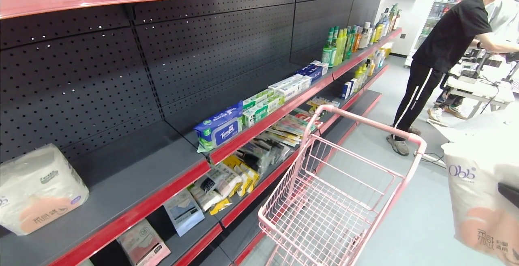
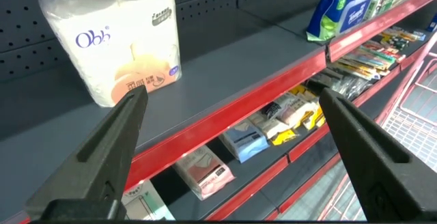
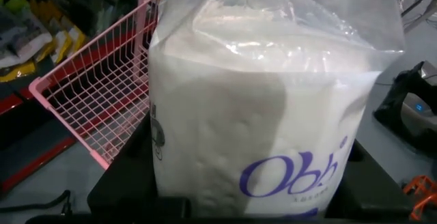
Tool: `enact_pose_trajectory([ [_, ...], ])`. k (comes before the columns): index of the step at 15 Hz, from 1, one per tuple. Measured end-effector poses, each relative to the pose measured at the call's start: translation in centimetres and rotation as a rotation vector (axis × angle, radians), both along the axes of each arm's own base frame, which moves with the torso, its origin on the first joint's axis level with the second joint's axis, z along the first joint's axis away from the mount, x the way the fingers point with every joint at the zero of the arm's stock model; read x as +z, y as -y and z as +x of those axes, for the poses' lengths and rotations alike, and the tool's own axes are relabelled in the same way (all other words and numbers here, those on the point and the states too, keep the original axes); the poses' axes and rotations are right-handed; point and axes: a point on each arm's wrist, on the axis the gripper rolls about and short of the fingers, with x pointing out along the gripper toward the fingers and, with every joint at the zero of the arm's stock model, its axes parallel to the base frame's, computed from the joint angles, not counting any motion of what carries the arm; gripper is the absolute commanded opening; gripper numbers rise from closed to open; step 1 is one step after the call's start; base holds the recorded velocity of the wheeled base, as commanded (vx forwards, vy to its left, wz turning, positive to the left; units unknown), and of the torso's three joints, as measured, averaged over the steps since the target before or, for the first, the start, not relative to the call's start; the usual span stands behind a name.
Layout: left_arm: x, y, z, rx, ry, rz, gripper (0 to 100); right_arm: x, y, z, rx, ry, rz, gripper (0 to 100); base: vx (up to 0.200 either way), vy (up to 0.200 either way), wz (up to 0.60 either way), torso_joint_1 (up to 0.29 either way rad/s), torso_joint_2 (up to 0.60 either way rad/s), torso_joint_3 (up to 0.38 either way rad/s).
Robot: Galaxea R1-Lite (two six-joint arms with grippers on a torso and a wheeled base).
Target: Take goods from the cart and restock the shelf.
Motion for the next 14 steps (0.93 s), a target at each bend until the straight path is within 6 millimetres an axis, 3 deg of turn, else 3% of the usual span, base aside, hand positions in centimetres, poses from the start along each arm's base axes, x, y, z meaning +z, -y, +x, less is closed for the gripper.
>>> enact_pose_trajectory([
  [2,0.0,0.0,0.0,0.0,0.0,0.0,100,-0.06,-0.01,0.2,-0.003,-0.009,-0.001,0,0.0,0.0,0.0,0.0,0.0,0.0],
  [14,0.0,0.0,0.0,0.001,0.0,0.0,100,-0.15,0.08,0.39,-0.014,-0.018,-0.008,0,0.0,0.0,0.6,0.004,0.0,0.0],
])
